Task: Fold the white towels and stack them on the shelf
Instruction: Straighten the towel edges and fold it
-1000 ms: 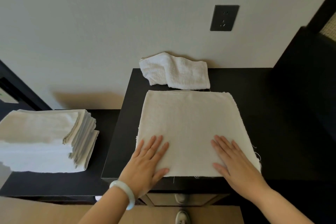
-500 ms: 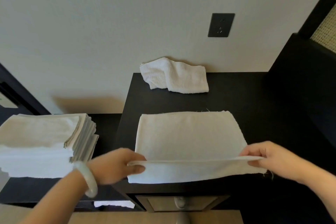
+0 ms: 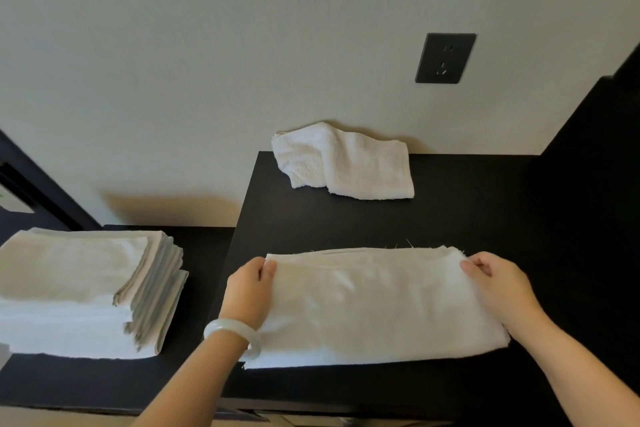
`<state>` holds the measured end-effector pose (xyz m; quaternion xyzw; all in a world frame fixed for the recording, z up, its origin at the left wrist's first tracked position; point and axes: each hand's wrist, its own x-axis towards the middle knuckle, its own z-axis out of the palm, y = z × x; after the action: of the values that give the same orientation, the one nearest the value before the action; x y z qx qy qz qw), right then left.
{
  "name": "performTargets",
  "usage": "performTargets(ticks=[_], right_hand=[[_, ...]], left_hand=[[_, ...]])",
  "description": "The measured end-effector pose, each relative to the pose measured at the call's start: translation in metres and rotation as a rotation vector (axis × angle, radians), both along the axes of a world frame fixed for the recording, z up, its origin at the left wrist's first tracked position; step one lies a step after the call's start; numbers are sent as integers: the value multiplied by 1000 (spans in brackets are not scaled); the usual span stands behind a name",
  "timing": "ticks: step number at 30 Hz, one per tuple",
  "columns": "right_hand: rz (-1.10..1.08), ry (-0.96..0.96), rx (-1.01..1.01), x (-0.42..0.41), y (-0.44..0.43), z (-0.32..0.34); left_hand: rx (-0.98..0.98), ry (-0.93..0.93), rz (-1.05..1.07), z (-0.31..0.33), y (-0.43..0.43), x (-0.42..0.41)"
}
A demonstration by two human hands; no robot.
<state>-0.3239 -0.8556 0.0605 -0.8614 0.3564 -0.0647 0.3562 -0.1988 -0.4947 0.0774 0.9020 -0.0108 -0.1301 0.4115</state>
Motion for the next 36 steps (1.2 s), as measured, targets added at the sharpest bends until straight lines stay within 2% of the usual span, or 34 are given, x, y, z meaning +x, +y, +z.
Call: performTargets(ticks=[5,8,10,11,15,18,20,22,24,27,31,34,36], right_hand=[[-27,-113,-48,28,-9,9],[-54,-14,-124,39,-3,-5],[-60,55,-297,38,5,-17],[-57,53,-376,36,9,-21],[-12,43,-475,31,23,-5],[132,-28,-738,30,51,6],[346,-123,-674,36,89,12],[554,-81,-568,45,124,9],[636,30,-545,51,136,0],[541,217,-499,36,110,-16],[309,316,-543,-6,52,-25],[264,394,-516,-14,38,-19],[263,355,-602,-6,48,-12]], left_hand=[[-1,-115,106,2,-4,19],[271,-115,46,-5,-14,27],[468,-149,-1,-13,-17,26],[511,-161,-9,-14,-18,25],[485,-156,38,-7,-21,21],[664,-488,-67,-3,-37,6],[555,-606,-274,-1,-65,-14],[540,-557,-505,-9,-92,-32],[591,-439,-559,-21,-100,-42],[605,-362,-498,-35,-72,-46],[693,-391,-414,-35,-33,-46],[709,-345,-411,-28,-33,-46],[721,-348,-422,-24,-41,-47]])
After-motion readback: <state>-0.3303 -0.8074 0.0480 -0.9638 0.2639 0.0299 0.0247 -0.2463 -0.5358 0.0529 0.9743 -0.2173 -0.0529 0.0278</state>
